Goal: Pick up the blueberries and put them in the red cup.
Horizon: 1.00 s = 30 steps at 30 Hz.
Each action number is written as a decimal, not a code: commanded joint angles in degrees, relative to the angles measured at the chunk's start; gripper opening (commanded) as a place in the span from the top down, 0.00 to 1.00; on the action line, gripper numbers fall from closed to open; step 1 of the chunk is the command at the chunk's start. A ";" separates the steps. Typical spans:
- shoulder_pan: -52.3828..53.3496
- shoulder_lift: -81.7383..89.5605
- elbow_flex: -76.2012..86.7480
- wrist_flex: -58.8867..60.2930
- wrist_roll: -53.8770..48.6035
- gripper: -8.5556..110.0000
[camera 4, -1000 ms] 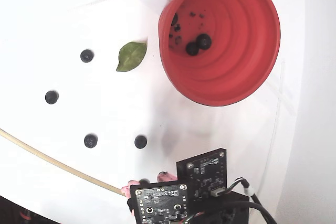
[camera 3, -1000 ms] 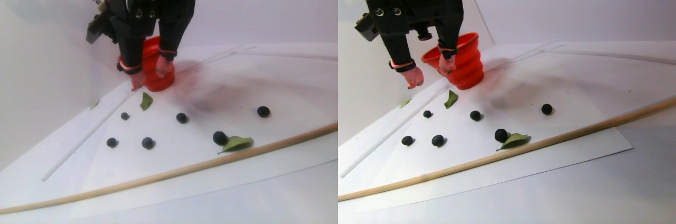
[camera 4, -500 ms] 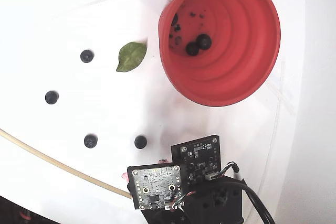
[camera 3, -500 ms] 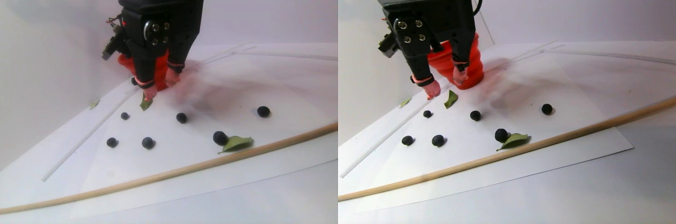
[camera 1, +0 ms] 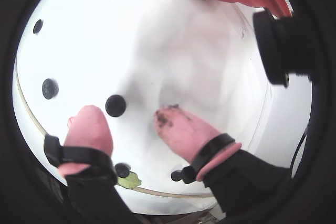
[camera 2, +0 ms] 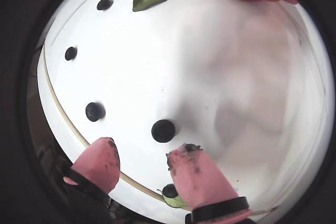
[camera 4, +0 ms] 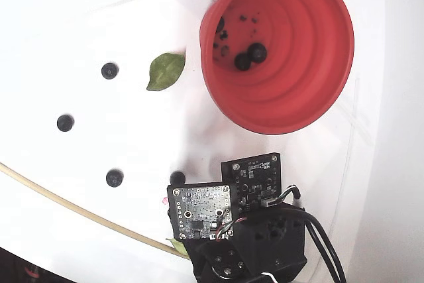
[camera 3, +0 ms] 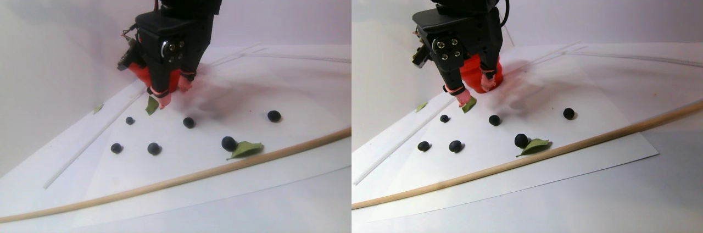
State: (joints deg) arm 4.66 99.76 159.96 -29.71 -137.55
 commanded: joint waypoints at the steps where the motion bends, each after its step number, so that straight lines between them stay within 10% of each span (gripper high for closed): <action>1: 0.18 -1.32 -0.35 -1.76 -0.53 0.78; 30: 2.90 -15.21 -4.83 -9.76 -2.72 0.78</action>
State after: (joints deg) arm 7.65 84.55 155.30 -38.67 -139.48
